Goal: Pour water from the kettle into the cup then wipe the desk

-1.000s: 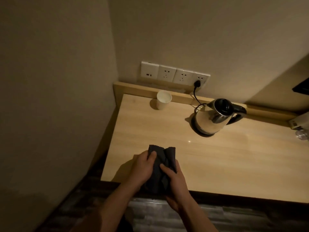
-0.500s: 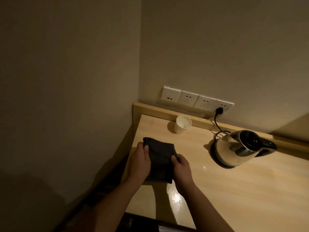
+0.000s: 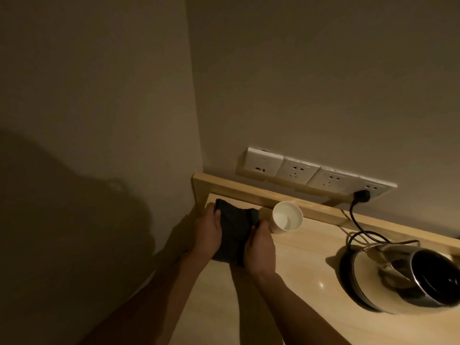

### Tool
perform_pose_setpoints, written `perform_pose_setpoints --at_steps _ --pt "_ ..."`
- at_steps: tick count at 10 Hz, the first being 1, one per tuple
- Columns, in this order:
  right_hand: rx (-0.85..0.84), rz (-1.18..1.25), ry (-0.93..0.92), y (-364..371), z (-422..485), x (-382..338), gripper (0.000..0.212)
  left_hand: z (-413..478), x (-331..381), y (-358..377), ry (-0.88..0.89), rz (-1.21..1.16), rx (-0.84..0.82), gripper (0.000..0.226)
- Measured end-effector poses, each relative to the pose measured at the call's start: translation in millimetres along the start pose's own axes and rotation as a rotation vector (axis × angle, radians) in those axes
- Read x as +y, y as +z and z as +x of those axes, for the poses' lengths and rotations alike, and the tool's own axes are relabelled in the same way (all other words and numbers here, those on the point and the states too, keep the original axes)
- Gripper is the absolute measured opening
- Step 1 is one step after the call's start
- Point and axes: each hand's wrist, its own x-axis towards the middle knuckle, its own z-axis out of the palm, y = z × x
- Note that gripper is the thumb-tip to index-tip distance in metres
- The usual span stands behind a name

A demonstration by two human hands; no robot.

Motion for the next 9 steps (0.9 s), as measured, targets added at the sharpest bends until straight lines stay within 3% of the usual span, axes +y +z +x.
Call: perform_pose_setpoints --at_steps 2,3,4,5,6,9 --pt "-0.072 -0.257 -0.210 6 17 -4 0.052 25 2 6 -0.002 0.044 0.087 0.038" --pt "-0.016 -0.393 -0.238 12 9 -2 0.088 19 -8 5 0.039 0.194 0.132 0.047" --pt "-0.025 -0.490 -0.334 15 8 7 0.084 11 -18 4 0.205 0.423 0.163 0.054" --pt "-0.042 -0.569 -0.446 19 23 11 0.071 11 -19 8 0.440 0.673 0.081 0.059" --pt "-0.157 -0.626 -0.405 21 35 20 0.071 19 -25 12 0.425 0.843 -0.066 0.070" --pt "-0.183 -0.629 -0.400 19 30 22 0.071 20 -29 10 0.367 0.908 -0.136 0.074"
